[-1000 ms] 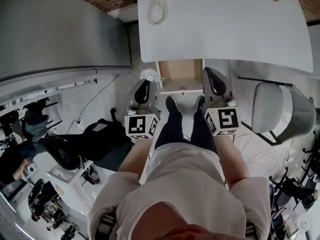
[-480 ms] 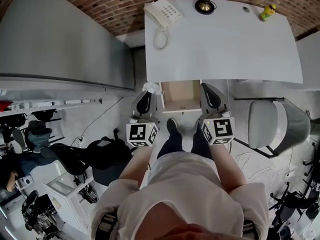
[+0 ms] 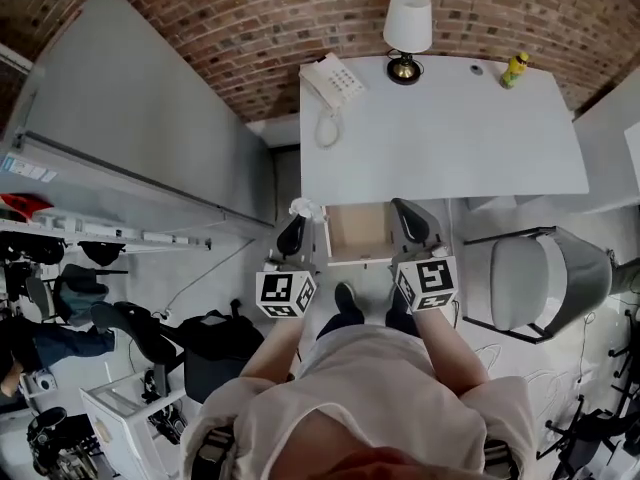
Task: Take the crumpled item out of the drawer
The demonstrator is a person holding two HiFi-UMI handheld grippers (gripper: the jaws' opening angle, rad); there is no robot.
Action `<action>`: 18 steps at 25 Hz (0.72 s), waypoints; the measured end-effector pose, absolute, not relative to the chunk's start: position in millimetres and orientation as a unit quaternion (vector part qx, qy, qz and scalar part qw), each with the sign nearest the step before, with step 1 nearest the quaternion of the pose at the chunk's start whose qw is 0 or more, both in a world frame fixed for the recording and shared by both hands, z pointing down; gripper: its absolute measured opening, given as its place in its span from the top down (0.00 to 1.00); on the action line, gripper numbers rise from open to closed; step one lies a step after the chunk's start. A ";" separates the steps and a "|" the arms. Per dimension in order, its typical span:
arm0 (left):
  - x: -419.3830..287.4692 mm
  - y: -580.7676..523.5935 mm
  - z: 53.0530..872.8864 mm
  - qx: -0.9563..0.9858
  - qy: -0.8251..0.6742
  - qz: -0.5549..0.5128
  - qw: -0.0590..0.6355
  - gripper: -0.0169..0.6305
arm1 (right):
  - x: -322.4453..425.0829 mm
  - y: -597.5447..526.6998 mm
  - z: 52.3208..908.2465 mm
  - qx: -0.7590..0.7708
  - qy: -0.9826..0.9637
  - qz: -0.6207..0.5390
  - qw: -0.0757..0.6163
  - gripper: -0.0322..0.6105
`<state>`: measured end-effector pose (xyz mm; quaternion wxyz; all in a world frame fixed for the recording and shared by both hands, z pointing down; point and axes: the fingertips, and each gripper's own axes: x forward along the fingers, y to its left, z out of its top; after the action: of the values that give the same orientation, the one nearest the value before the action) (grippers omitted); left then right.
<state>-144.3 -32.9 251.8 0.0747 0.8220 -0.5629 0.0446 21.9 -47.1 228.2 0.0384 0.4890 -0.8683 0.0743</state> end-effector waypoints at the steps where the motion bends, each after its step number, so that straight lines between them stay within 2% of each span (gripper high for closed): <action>1: -143.8 -31.4 247.7 0.823 -0.562 0.043 0.073 0.93 | 21.2 -44.9 224.9 0.487 -0.869 0.072 0.038 0.94; 18: -143.3 1.4 192.0 0.834 -0.550 0.022 0.041 0.93 | 12.1 -15.6 166.1 0.467 -0.884 0.038 0.013 0.94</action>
<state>-143.3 1.4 192.0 0.0408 0.8341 -0.5497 0.0222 12.1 -15.6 166.1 0.0128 0.4666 -0.8835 0.0379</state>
